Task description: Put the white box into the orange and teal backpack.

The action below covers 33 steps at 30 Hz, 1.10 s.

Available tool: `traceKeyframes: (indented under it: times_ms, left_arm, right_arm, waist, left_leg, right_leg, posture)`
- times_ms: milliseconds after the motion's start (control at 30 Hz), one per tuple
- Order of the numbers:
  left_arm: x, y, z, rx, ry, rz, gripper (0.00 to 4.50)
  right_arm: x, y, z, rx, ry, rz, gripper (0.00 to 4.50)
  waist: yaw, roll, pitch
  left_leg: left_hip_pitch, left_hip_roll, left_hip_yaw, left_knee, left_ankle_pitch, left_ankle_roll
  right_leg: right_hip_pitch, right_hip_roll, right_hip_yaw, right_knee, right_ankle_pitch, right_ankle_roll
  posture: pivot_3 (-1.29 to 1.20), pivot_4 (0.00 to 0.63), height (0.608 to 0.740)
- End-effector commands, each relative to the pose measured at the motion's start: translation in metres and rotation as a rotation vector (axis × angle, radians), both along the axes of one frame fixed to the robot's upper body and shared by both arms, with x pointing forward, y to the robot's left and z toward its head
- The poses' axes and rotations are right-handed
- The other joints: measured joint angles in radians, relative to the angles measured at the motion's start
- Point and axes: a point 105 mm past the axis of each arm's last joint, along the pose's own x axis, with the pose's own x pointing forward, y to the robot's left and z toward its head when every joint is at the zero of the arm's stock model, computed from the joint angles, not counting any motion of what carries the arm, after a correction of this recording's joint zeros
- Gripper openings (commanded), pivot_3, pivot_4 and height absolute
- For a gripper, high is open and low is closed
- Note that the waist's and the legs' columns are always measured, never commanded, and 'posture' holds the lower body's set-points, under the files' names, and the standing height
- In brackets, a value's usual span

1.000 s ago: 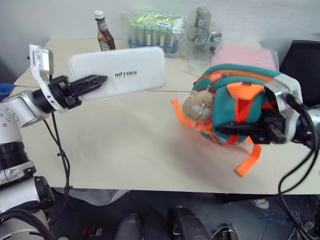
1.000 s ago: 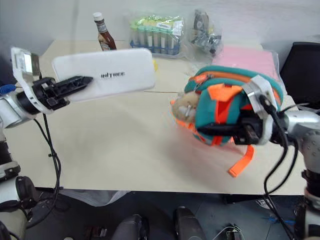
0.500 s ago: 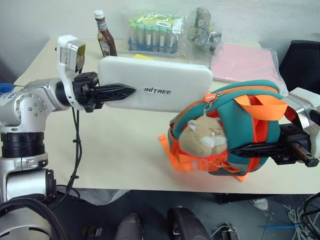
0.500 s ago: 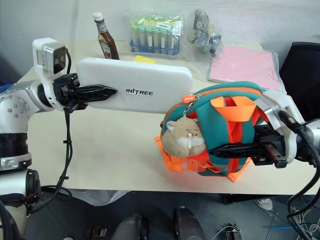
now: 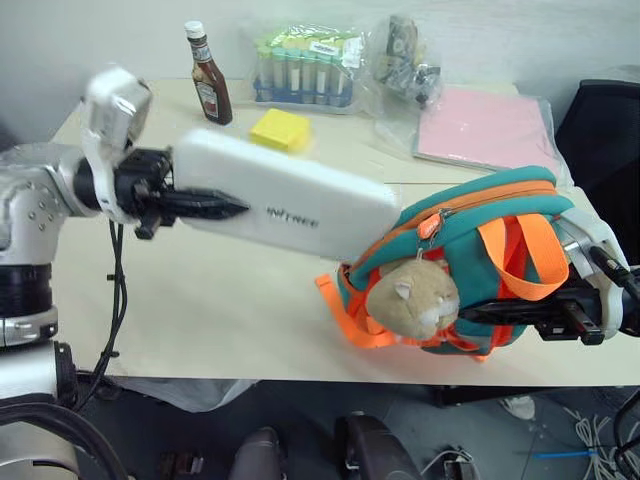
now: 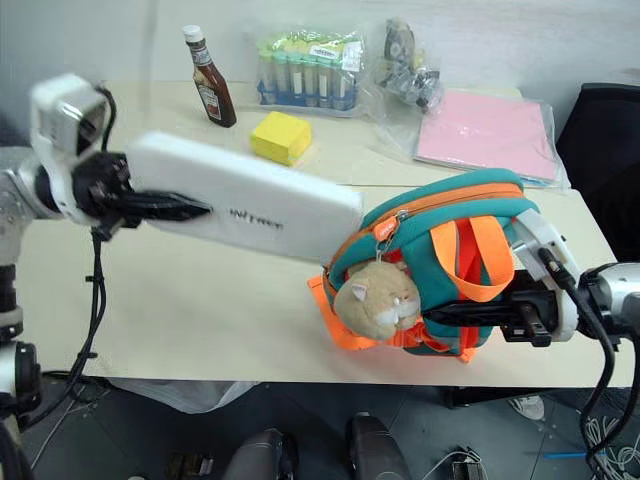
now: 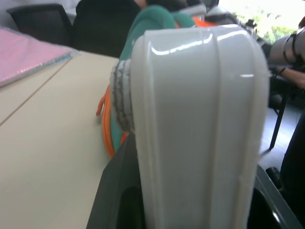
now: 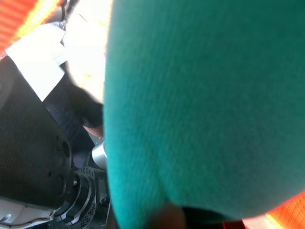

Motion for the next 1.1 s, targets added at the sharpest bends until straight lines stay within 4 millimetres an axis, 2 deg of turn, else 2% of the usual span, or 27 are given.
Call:
traceKeyframes:
  times_ms: [33, 167, 233, 533, 633, 767, 933, 1033, 1100]
  left_arm:
    - [0.008, -0.013, -0.003, 0.063, -0.146, 0.030, 1.24]
    - [0.007, -0.030, 0.000, 0.003, -0.161, -0.004, 1.24]
    - [0.004, -0.044, -0.003, -0.026, -0.146, -0.049, 1.24]
    - [-0.001, -0.101, -0.022, -0.047, -0.112, -0.207, 1.24]
    - [0.007, -0.125, -0.023, -0.083, -0.109, -0.203, 1.24]
    - [0.013, -0.146, -0.036, -0.041, -0.156, -0.183, 1.24]
    - [0.023, -0.151, -0.040, -0.010, -0.226, -0.130, 1.24]
    - [0.030, -0.135, -0.025, -0.047, -0.217, -0.102, 1.24]
    - [0.035, -0.118, -0.013, -0.084, -0.190, -0.073, 1.24]
  right_arm:
    - [-0.009, 0.006, 0.016, 0.006, -0.064, 0.056, 0.03]
    - [-0.012, 0.012, 0.028, 0.022, -0.088, 0.090, 0.03]
    - [-0.014, 0.015, 0.030, 0.014, -0.100, 0.111, 0.03]
    - [-0.004, 0.022, 0.022, -0.020, -0.116, 0.109, 0.03]
    - [-0.003, 0.024, 0.019, -0.024, -0.120, 0.106, 0.03]
    - [-0.004, 0.029, 0.018, -0.020, -0.123, 0.110, 0.03]
    - [-0.008, 0.031, 0.019, -0.017, -0.122, 0.110, 0.03]
    - [-0.009, 0.027, 0.017, -0.039, -0.125, 0.097, 0.03]
    - [-0.011, 0.023, 0.020, -0.041, -0.127, 0.089, 0.03]
  waist:
    - [0.005, 0.000, 0.000]
    - [0.017, 0.000, 0.000]
    - [0.018, 0.000, 0.000]
    - [0.019, 0.000, 0.000]
    - [0.023, 0.000, 0.000]
    - [0.022, 0.000, 0.000]
    - [0.021, 0.000, 0.000]
    - [0.021, 0.000, 0.000]
    - [0.020, -0.001, 0.000]
  left_leg:
    - [0.000, 0.000, 0.000, 0.000, 0.000, 0.000]
    - [0.000, 0.000, 0.000, 0.001, -0.001, 0.001]
    - [0.000, 0.000, 0.000, 0.001, -0.001, 0.001]
    - [-0.001, -0.001, 0.000, 0.001, -0.001, 0.002]
    - [-0.001, -0.001, 0.000, 0.001, -0.001, 0.002]
    - [-0.001, -0.001, 0.000, 0.001, -0.001, 0.002]
    - [0.000, -0.001, 0.000, 0.001, -0.001, 0.002]
    - [0.000, -0.001, 0.000, 0.001, -0.001, 0.002]
    - [0.000, -0.001, 0.000, 0.001, -0.001, 0.002]
  right_leg:
    - [0.000, 0.000, 0.000, 0.000, 0.000, 0.000]
    - [0.001, 0.000, 0.000, 0.000, 0.000, 0.000]
    - [0.001, 0.000, 0.000, 0.000, 0.000, 0.000]
    - [0.000, 0.000, 0.000, 0.000, 0.000, 0.000]
    - [0.001, 0.000, 0.000, -0.001, 0.000, 0.000]
    - [0.001, 0.000, 0.000, -0.001, 0.000, 0.000]
    - [0.001, 0.000, 0.000, 0.000, 0.000, 0.000]
    - [0.002, 0.000, 0.000, 0.000, 0.000, 0.000]
    - [0.002, 0.000, 0.000, 0.000, 0.000, 0.000]
  posture:
    - [0.00, 0.150, 0.740]
    - [0.00, 0.150, 0.740]
    - [0.00, 0.150, 0.740]
    - [0.00, 0.150, 0.740]
    - [0.00, 0.150, 0.740]
    - [0.00, 0.150, 0.740]
    - [0.00, 0.150, 0.740]
    - [0.00, 0.150, 0.740]
    - [0.00, 0.150, 0.740]
